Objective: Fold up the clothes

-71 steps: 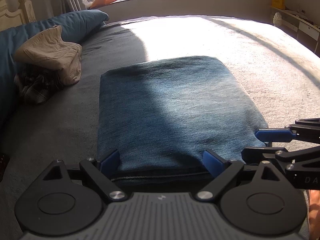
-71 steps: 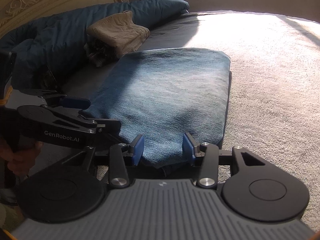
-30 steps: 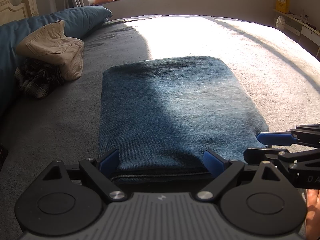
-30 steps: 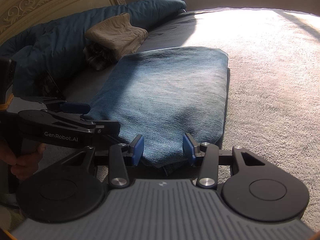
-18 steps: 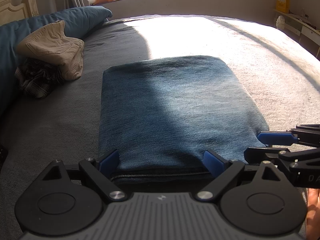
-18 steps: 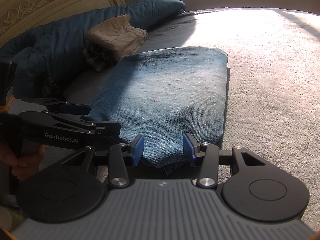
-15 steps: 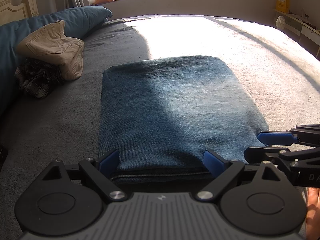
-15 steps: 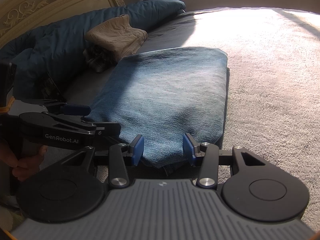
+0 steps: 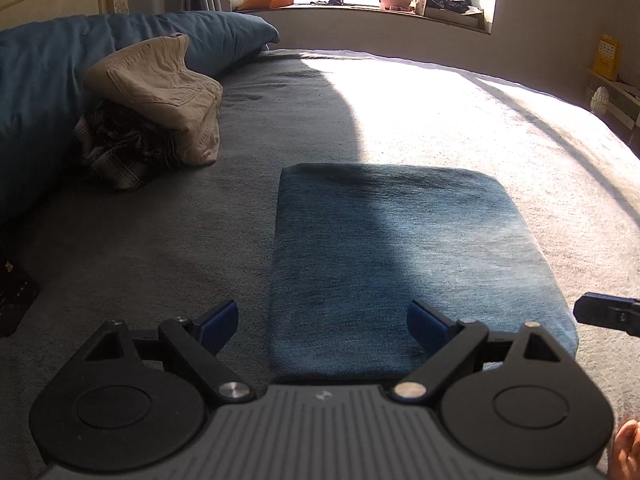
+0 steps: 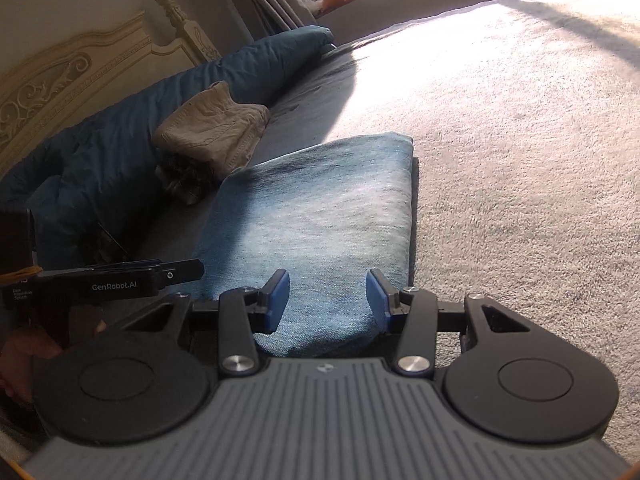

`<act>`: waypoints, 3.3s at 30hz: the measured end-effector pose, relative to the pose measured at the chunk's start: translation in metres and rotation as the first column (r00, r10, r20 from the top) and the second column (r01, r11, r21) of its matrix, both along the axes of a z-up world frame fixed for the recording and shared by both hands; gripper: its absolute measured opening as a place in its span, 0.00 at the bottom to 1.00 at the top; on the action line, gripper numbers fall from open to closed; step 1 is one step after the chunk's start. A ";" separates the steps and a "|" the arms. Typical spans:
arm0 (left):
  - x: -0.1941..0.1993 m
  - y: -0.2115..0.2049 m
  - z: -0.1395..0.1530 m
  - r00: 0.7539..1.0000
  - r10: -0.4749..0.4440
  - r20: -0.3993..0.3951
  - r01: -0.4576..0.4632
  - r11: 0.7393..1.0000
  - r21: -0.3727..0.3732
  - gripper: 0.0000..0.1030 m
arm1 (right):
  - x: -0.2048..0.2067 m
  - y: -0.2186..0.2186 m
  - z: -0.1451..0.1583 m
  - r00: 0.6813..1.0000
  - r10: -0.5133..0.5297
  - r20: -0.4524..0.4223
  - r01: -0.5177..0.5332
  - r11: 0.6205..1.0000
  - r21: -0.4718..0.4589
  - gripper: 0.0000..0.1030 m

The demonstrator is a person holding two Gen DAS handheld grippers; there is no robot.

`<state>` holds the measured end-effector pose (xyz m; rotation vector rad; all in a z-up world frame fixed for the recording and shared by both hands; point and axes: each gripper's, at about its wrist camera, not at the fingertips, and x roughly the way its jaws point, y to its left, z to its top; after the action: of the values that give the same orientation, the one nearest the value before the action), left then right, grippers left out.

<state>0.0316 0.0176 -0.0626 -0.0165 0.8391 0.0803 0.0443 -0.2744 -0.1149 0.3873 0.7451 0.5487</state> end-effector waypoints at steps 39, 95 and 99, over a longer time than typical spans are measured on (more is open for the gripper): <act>0.015 0.002 -0.023 0.996 -0.093 0.005 0.094 0.994 -0.052 0.91 | 0.176 0.133 -0.003 0.975 0.216 -0.040 -0.219 0.938 -0.269 0.27; 0.012 -0.015 -0.009 0.995 0.005 -0.101 -0.001 0.999 0.040 0.94 | -0.003 0.046 0.004 0.980 0.172 -0.097 -0.191 0.951 -0.242 0.21; 0.011 -0.014 -0.009 0.995 0.008 -0.103 -0.004 0.999 0.038 0.94 | -0.003 0.046 0.002 0.980 0.169 -0.103 -0.189 0.952 -0.240 0.21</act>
<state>0.0428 0.0040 -0.0719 0.0204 0.9404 0.1035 0.0415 -0.2283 -0.1133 0.1084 0.9224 0.6040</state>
